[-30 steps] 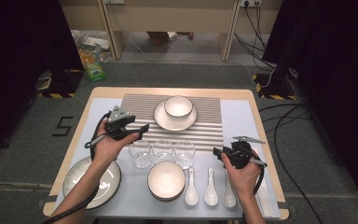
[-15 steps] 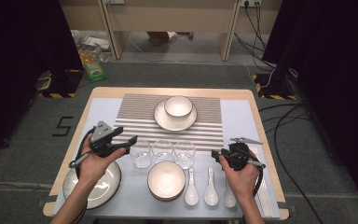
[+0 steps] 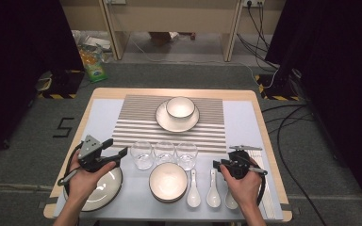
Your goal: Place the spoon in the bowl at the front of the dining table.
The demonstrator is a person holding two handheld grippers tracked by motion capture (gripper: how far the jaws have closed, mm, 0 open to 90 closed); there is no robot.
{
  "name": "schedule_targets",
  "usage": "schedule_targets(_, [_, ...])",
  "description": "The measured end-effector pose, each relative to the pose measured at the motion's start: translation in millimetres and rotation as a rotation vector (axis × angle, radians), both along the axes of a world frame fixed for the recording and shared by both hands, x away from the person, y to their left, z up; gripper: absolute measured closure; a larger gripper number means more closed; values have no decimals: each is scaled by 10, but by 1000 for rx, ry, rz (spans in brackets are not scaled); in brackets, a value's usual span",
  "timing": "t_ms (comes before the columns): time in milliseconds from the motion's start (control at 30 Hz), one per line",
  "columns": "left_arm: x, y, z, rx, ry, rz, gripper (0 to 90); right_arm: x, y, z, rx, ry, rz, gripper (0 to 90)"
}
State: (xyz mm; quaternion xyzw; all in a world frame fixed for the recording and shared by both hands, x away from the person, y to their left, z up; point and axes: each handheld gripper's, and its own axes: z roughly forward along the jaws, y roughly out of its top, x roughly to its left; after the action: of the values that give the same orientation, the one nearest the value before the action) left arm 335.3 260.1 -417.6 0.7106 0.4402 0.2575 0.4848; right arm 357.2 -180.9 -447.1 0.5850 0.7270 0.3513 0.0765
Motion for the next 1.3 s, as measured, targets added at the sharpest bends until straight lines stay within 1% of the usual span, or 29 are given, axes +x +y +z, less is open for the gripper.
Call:
schedule_targets(33, [-11, 7, -2, 3, 3, 1, 319, -8, 4, -6, 2, 1, 6, 616])
schedule_targets(133, [-35, 16, -21, 1, 6, 1, 318, -43, 19, -19, 4, 26, 15, 644])
schedule_targets(167, [-44, 19, -33, 0, 7, 0, 318, -55, 20, -23, -4, 27, 23, 655])
schedule_targets(233, [-65, 26, -59, 3, 14, 4, 316, -75, 21, -24, 0, 36, 25, 667])
schedule_targets(300, [-71, 33, -77, 3, 19, 1, 314, -92, 31, -34, 5, 48, 31, 668])
schedule_targets(333, [-78, 36, -81, 2, 21, 9, 314, -100, 37, -37, 6, 56, 33, 669])
schedule_targets(400, [-86, 42, -86, 5, 15, 11, 314, -110, 44, -53, 4, 67, 38, 673])
schedule_targets(467, [-98, 47, -84, 5, 23, 11, 313, -121, 48, -69, 6, 76, 40, 677])
schedule_targets(533, [-104, 41, -87, 1, 22, 10, 313, -131, 52, -78, 17, 88, 44, 677])
schedule_targets(600, [-108, 39, -86, 8, 23, 8, 313, -140, 54, -88, 11, 93, 43, 672])
schedule_targets(733, [-112, 36, -89, 7, 22, 8, 313, -154, 53, -105, 16, 110, 39, 671])
schedule_targets(767, [-113, 36, -91, 5, 23, 9, 313, -157, 49, -113, 13, 108, 40, 671])
schedule_targets(800, [-114, 35, -91, 3, 24, 10, 313, -161, 49, -115, 18, 117, 38, 671])
schedule_targets(933, [-116, 35, -86, 7, 22, 6, 314, -166, 52, -140, 14, 123, 41, 677])
schedule_targets(1000, [-118, 31, -87, 2, 21, 6, 313, -167, 54, -153, 11, 129, 43, 683])
schedule_targets(1033, [-119, 32, -87, 2, 21, 6, 313, -167, 56, -157, 20, 137, 44, 688])
schedule_targets(1133, [-117, 37, -88, 7, 23, 6, 313, -173, 63, -168, 19, 144, 37, 706])
schedule_targets(1167, [-117, 37, -89, 6, 23, 6, 313, -172, 60, -177, 17, 141, 39, 715])
schedule_targets(1200, [-117, 30, -93, -2, 24, 7, 313, -176, 65, -177, 24, 150, 36, 719])
schedule_targets(1267, [-115, 29, -98, -2, 26, 7, 313, -179, 68, -181, 32, 155, 34, 719])
schedule_targets(1300, [-113, 35, -100, 6, 28, 3, 313, -180, 67, -185, 31, 153, 32, 721])
